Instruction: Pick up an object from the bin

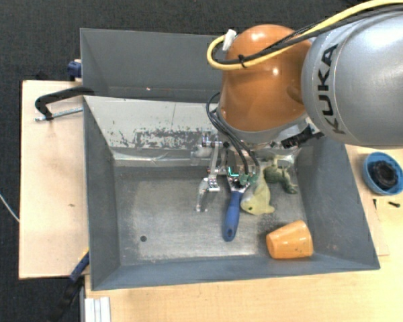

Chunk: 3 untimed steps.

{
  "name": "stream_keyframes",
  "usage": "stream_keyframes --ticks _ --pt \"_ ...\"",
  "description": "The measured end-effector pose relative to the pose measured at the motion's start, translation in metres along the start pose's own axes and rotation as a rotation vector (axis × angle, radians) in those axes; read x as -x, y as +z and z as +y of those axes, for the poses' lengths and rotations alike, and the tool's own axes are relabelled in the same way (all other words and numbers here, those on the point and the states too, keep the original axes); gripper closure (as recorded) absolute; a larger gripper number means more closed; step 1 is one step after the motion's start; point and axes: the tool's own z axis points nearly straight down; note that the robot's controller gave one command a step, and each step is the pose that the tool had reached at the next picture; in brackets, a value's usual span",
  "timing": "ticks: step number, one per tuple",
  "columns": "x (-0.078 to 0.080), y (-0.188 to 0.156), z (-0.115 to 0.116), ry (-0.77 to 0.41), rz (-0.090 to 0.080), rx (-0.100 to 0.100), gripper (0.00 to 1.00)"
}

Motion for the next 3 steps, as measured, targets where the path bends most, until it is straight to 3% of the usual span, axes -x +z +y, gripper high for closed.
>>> stream_keyframes --ticks 1,2,3 --pt "0.006 0.163 -0.098 -0.013 -0.011 0.01 0.0" --pt "0.033 0.148 -0.148 -0.074 -0.01 0.002 0.0" --pt "-0.023 0.148 -0.2 -0.231 0.0 0.002 0.0"
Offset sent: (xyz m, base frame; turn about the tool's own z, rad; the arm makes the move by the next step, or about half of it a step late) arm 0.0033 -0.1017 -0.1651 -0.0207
